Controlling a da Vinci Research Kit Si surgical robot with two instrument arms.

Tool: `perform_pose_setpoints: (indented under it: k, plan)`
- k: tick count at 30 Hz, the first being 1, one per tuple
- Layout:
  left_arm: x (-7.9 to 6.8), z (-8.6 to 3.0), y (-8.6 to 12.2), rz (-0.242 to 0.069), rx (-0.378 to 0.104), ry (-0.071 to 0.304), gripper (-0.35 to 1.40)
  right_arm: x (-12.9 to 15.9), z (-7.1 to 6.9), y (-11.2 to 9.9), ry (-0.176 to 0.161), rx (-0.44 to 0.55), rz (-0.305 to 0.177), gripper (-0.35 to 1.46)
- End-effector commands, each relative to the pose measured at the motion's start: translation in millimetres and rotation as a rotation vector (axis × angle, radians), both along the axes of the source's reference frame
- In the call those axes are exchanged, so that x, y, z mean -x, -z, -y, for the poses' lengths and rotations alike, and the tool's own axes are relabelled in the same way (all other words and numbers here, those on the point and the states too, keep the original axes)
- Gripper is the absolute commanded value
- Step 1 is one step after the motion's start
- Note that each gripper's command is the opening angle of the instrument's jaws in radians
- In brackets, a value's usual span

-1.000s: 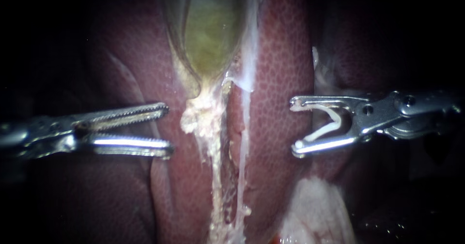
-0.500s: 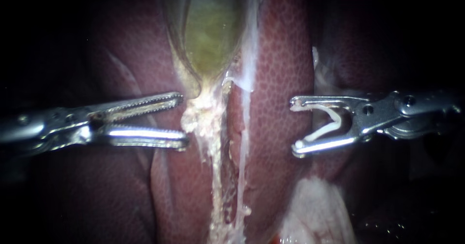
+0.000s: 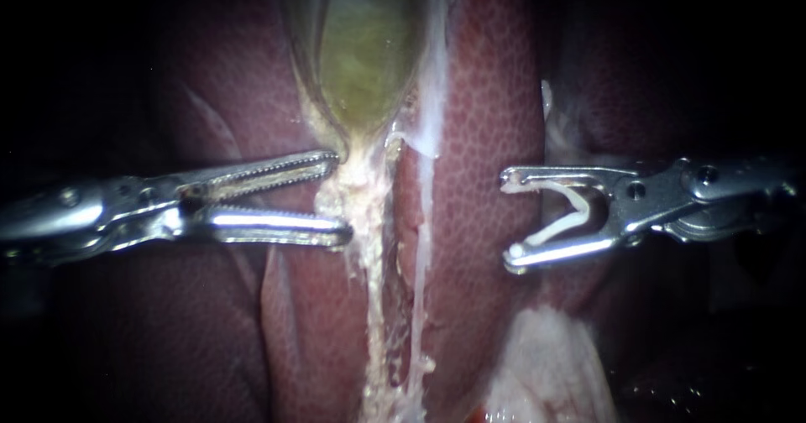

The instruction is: Grabbing gallbladder

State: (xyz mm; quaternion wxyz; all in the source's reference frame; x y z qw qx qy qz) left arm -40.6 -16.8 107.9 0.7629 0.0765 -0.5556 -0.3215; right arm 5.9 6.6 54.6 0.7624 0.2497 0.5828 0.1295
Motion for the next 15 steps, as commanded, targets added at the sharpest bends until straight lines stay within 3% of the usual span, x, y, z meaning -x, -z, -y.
perform_pose_setpoints:
  k: [1, 9, 15]
  plan:
    - [0.2, 0.0, -0.1, 0.000, 0.001, -0.001, 0.42, 0.0, 0.0, 0.0, 0.000, 0.000, 0.000, 0.58]
    - [1.7, -0.4, -1.4, 0.003, 0.012, -0.013, 0.47, -0.2, 0.2, -0.1, 0.003, 0.000, -0.001, 0.58]
    - [1.6, -0.3, -1.8, 0.003, 0.014, -0.013, 0.47, -0.3, 0.2, -0.2, 0.001, -0.005, 0.000, 0.58]
